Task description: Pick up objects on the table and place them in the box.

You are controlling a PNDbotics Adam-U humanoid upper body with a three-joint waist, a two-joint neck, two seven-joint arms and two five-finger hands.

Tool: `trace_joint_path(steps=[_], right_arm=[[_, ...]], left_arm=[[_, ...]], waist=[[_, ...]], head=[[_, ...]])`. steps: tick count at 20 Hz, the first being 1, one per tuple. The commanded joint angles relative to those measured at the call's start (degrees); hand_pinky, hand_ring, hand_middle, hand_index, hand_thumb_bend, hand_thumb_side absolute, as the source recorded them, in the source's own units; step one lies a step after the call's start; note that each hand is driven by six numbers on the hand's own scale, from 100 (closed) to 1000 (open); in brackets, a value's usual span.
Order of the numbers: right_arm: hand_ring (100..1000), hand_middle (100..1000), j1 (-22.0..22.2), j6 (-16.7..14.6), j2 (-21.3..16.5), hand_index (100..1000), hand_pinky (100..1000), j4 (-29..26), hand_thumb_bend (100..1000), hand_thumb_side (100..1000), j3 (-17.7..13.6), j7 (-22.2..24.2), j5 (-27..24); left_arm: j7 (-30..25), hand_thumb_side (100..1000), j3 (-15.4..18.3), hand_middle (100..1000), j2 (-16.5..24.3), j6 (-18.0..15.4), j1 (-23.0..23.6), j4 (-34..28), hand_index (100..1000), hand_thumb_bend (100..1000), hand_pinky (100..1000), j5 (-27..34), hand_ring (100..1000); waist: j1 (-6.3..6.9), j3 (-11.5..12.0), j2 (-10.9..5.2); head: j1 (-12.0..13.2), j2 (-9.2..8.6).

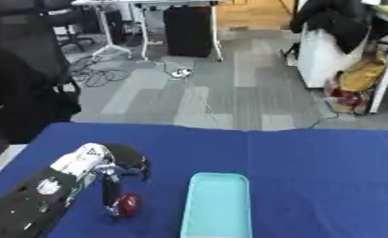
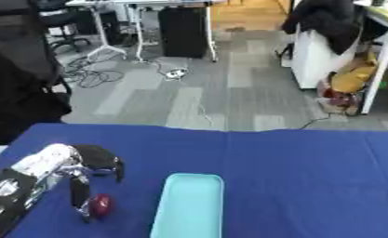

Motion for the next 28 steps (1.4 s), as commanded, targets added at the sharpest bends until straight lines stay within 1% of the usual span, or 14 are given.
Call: trace_joint_path(steps=[1, 5, 11, 14, 15, 16, 18, 22, 25, 26, 28], right_arm=[[304, 376, -0.8, 0.0, -0.7, 752, 196, -0.8, 100, 903, -0.6, 0.0, -0.1], [305, 376, -0.9, 0.0, -0.7, 752, 196, -0.8, 100, 904, -0.6, 0.0, -0.2], [304, 376, -0.9, -0.1, -0.7, 751, 196, -0.8, 100, 904, -0.6, 0.0, -0.2], [303, 376, -0.9, -0.1, -0.7, 751, 196, -0.8, 100, 904, -0.6, 0.0, -0.2], [303, 376, -0.9, -0.1, -0.7, 751, 196, -0.8, 100, 904, -0.6, 0.0, -0.2], [303, 375, -0.9, 0.0, -0.7, 751, 195, -0.8, 100, 904, -0.5, 0.0, -0.2], [303, 375, -0.9, 0.0, -0.7, 751, 195, -0.8, 100, 904, -0.5, 0.1, -0.2], [303, 375, -0.9, 0.0, -0.7, 751, 195, -0.8, 100, 904, -0.5, 0.1, -0.2], [303, 375, -0.9, -0.1, -0.6, 751, 195, -0.8, 100, 904, -0.5, 0.1, -0.2], [303, 375, -0.9, 0.0, -0.6, 751, 195, -0.8, 100, 904, -0.5, 0.1, -0.2], [303, 375, -0.9, 0.0, -0.6, 751, 195, -0.8, 100, 904, -0.5, 0.1, -0.2]], left_arm=[[-0.4, 354, 0.3, 714, 0.9, -0.3, -1.4, -0.6, 754, 792, 351, 0.2, 471], [-0.3, 359, 0.2, 703, 0.6, -0.7, -0.9, -0.1, 751, 787, 339, 0.1, 464], [-0.3, 373, -0.6, 702, -0.3, -2.1, -0.6, 1.2, 750, 792, 342, -1.2, 466], [0.3, 337, -0.6, 692, -0.3, -2.4, -0.7, 1.2, 741, 832, 342, -2.7, 463], [0.6, 337, -0.5, 692, -0.3, -2.4, -0.7, 1.1, 741, 832, 342, -3.3, 463], [0.8, 300, -0.6, 696, -0.1, -2.4, -0.9, 0.7, 727, 888, 352, -4.2, 467], [1.4, 284, -0.7, 690, 0.1, -2.7, -1.0, -0.3, 723, 920, 356, -6.5, 466], [2.8, 285, -0.5, 652, 0.1, -3.3, -0.7, -0.7, 714, 915, 338, -9.0, 448], [3.6, 290, -0.3, 636, -0.1, -3.6, -0.5, 0.0, 705, 900, 324, -9.0, 436], [3.8, 291, -0.3, 614, -0.2, -3.6, -0.4, 0.2, 693, 895, 310, -8.9, 418], [4.1, 293, -0.2, 609, -0.3, -3.6, -0.3, 0.6, 689, 891, 304, -8.7, 412]], waist=[[-0.06, 0.0, -0.67], [-0.07, 0.0, -0.68], [-0.10, -0.1, -0.64], [-0.09, -0.1, -0.64], [-0.09, 0.0, -0.63], [-0.07, 0.0, -0.64], [-0.05, 0.0, -0.64], [-0.05, 0.0, -0.63], [-0.09, 0.0, -0.61], [-0.09, 0.0, -0.61], [-0.09, 0.0, -0.60]], head=[[0.2, 0.06], [0.3, 0.14], [0.4, 0.25], [0.5, 0.30], [0.5, 0.31], [0.5, 0.31], [0.6, 0.32], [0.6, 0.28], [0.5, 0.21], [0.5, 0.22], [0.6, 0.23]])
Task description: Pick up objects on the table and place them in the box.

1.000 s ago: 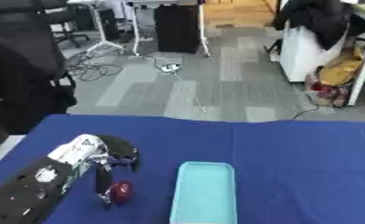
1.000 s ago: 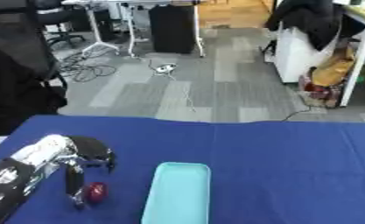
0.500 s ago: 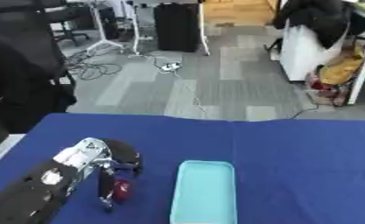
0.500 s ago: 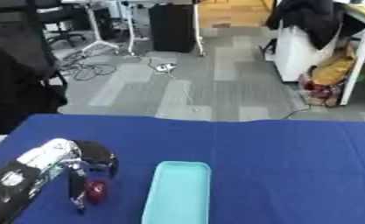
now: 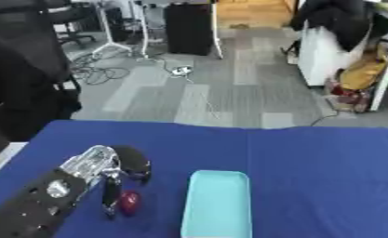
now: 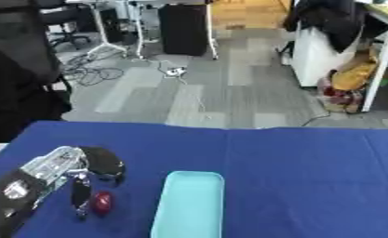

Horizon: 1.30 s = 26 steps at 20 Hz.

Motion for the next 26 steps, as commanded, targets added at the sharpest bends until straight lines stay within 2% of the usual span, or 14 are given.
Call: trace_joint_path(steps=[1, 7, 11, 14, 16, 19, 21, 23, 26], right_arm=[[303, 375, -1.0, -0.1, -0.6, 751, 195, -0.8, 100, 904, -0.5, 0.0, -0.2], [303, 375, -1.1, -0.1, -0.6, 750, 196, -0.8, 100, 905, -0.6, -0.1, -0.3], [303, 375, -1.1, -0.1, -0.6, 750, 195, -0.8, 100, 905, -0.6, -0.1, -0.3], [303, 374, -1.1, -0.1, -0.6, 750, 195, -0.8, 100, 904, -0.6, -0.1, -0.2], [303, 374, -1.1, -0.1, -0.6, 750, 195, -0.8, 100, 905, -0.6, -0.1, -0.2], [303, 374, -1.0, -0.1, -0.6, 750, 195, -0.8, 100, 905, -0.6, -0.1, -0.1], [303, 374, -1.0, -0.1, -0.6, 750, 195, -0.8, 100, 904, -0.6, -0.2, -0.1], [302, 374, -1.0, -0.1, -0.6, 750, 194, -0.8, 100, 904, -0.6, -0.2, -0.1], [302, 374, -1.0, -0.1, -0.6, 750, 194, -0.8, 100, 905, -0.6, -0.2, -0.1]], left_arm=[[0.7, 295, 0.6, 605, 1.1, 0.1, -0.7, 0.1, 687, 888, 301, 0.1, 410], [3.0, 304, 1.1, 608, 0.5, 0.9, 0.2, 1.2, 686, 823, 290, 1.8, 407], [4.8, 277, 1.2, 553, 0.1, 1.4, 0.5, 1.8, 643, 791, 240, 2.4, 363], [6.6, 232, 1.6, 465, 0.0, 2.3, 0.5, 2.0, 565, 665, 162, 3.4, 287], [7.6, 234, 1.6, 419, 0.0, 2.9, 0.5, 2.0, 520, 582, 116, 4.2, 240], [8.1, 247, 1.5, 346, 0.0, 3.6, 0.5, 2.1, 458, 469, 100, 5.3, 164], [7.9, 243, 1.4, 321, 0.1, 3.9, 0.6, 2.1, 434, 471, 100, 6.0, 140], [7.3, 220, 1.3, 280, 0.2, 3.9, 0.6, 2.0, 410, 516, 100, 6.6, 104], [5.9, 202, 1.2, 210, 0.4, 4.2, 0.6, 1.5, 388, 526, 100, 7.9, 100]], waist=[[-0.09, -0.1, -0.60], [-0.12, -0.2, -0.59], [-0.16, -0.2, -0.58], [-0.18, -0.1, -0.57], [-0.17, -0.1, -0.58], [-0.16, -0.1, -0.59], [-0.15, -0.1, -0.60], [-0.13, -0.1, -0.62], [-0.12, -0.1, -0.66]], head=[[0.5, -0.07], [0.5, -0.04], [0.4, -0.07], [0.4, -0.11], [0.5, -0.09], [0.5, -0.08], [0.5, -0.08], [0.6, -0.07], [0.6, -0.06]])
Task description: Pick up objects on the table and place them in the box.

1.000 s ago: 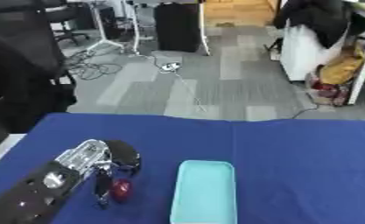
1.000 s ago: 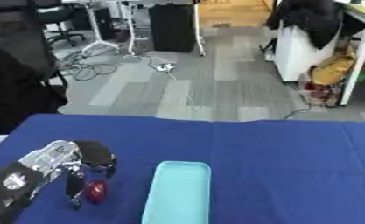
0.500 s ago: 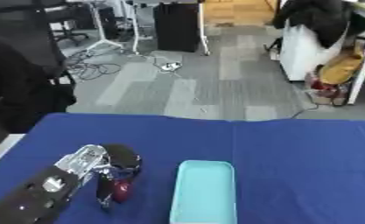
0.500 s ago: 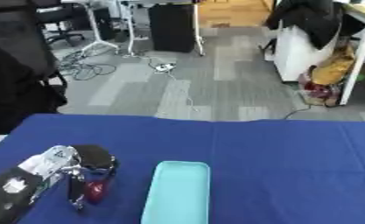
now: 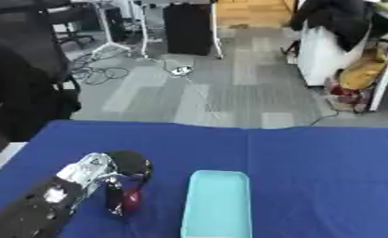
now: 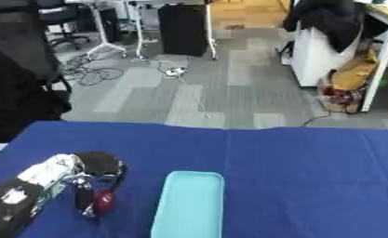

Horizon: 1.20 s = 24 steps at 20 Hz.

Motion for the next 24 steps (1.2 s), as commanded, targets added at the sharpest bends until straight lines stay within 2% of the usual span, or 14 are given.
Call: trace_joint_path(steps=[1, 4, 15, 20, 24], right_arm=[[302, 374, -1.0, -0.1, -0.6, 750, 194, -0.8, 100, 904, -0.6, -0.1, -0.1], [302, 374, -0.9, 0.0, -0.7, 750, 194, -0.8, 100, 904, -0.6, -0.1, -0.1], [302, 373, -0.8, -0.1, -0.9, 749, 194, -0.8, 100, 904, -0.6, -0.4, 0.0], [302, 374, -0.8, -0.1, -0.9, 750, 194, -0.8, 100, 903, -0.6, -0.5, 0.0], [303, 374, -1.0, -0.1, -0.8, 749, 195, -0.8, 100, 904, -0.6, -0.6, -0.2]], left_arm=[[-1.2, 199, 0.2, 186, 1.3, 0.4, -0.6, -1.3, 380, 515, 100, 1.9, 100], [-2.6, 202, 0.0, 139, 1.9, 1.1, -0.5, -3.0, 365, 484, 100, 4.2, 100], [-8.9, 178, -1.3, 109, 6.0, 6.3, -0.7, -14.6, 366, 436, 100, 16.2, 100], [-8.6, 164, -1.5, 100, 6.5, 8.9, -1.0, -18.6, 369, 384, 100, 21.4, 100], [-6.4, 151, -1.9, 100, 5.4, 9.8, -1.8, -19.2, 372, 358, 100, 23.9, 100]], waist=[[-0.09, 0.0, -0.69], [-0.06, 0.0, -0.70], [0.17, 0.1, -0.88], [0.19, 0.1, -0.92], [0.14, -0.1, -0.88]], head=[[0.6, -0.08], [0.7, -0.06], [0.9, 0.05], [1.0, -0.16], [1.2, -0.58]])
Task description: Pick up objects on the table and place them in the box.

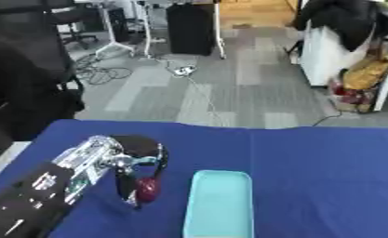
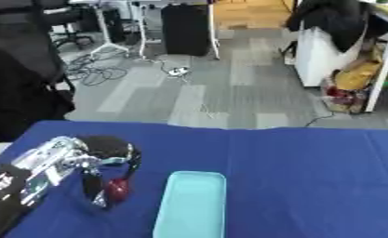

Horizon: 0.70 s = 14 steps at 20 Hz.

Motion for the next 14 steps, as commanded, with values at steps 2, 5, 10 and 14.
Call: trace_joint_path(steps=[2, 5, 10, 14], right_arm=[[303, 374, -1.1, 0.1, -0.7, 749, 195, -0.8, 100, 904, -0.5, -0.2, -0.3], [303, 374, -1.5, 0.3, -0.5, 749, 195, -0.8, 100, 904, -0.5, -0.3, -0.5], [304, 374, -2.5, 0.9, 0.0, 749, 197, -0.8, 100, 905, -0.3, -0.5, -1.0], [304, 374, -3.3, 1.3, 0.4, 748, 198, -0.8, 100, 911, -0.2, -0.6, -1.5]], left_arm=[[2.8, 138, 0.1, 100, -0.1, 0.5, -2.0, -0.4, 373, 358, 100, 1.8, 100], [5.3, 124, 0.1, 100, -1.9, -0.3, -2.9, 1.5, 376, 347, 100, 1.0, 100], [10.6, 128, 0.5, 100, -5.0, -2.5, -3.9, 5.7, 378, 334, 100, -0.3, 100], [13.4, 143, 1.0, 100, -7.8, -3.8, -4.5, 8.8, 381, 299, 100, -1.5, 100]], waist=[[-0.07, -0.3, -0.84], [-0.10, -0.6, -0.76], [-0.05, -1.5, -0.57], [0.01, -2.2, -0.41]], head=[[0.7, -0.78], [0.7, -1.36], [0.9, -3.35], [1.1, -4.04]])
